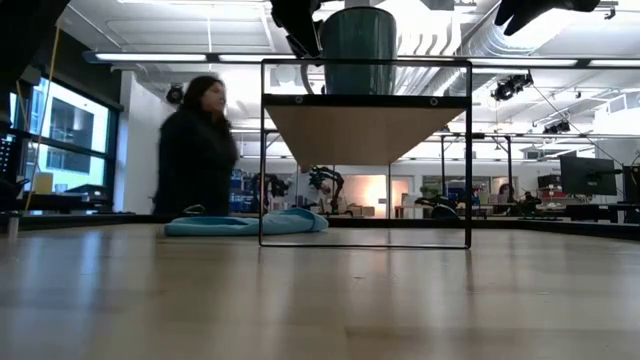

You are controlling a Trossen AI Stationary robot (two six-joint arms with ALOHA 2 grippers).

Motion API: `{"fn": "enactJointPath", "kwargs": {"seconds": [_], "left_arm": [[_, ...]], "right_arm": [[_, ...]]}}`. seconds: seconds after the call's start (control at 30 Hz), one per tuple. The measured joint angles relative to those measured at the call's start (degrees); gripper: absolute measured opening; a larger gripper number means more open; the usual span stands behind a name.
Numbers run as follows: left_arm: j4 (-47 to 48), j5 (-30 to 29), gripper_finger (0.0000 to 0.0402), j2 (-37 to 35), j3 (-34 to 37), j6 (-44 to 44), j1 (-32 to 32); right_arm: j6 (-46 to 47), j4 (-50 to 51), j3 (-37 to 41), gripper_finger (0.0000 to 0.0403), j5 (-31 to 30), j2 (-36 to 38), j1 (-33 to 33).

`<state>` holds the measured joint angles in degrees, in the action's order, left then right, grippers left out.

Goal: Stack small to large cups/mugs on shelf
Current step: Put the light blue mug on the shelf

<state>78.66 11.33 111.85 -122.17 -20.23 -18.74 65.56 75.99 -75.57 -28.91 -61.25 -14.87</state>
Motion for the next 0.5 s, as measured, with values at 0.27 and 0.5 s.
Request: {"fn": "enactJointPath", "kwargs": {"seconds": [0.27, 0.5], "left_arm": [[0.0, -0.2, 0.0101, 0.0, 0.0, 5.02, 0.02], [-0.18, -1.28, 0.0101, -0.02, 0.0, 9.07, 0.06]], "right_arm": [[0.0, 0.01, 0.0, 0.0101, -0.02, 0.0, 0.0], [-0.12, 0.02, 0.0, 0.0101, -0.02, 0.0, 0.0]]}}
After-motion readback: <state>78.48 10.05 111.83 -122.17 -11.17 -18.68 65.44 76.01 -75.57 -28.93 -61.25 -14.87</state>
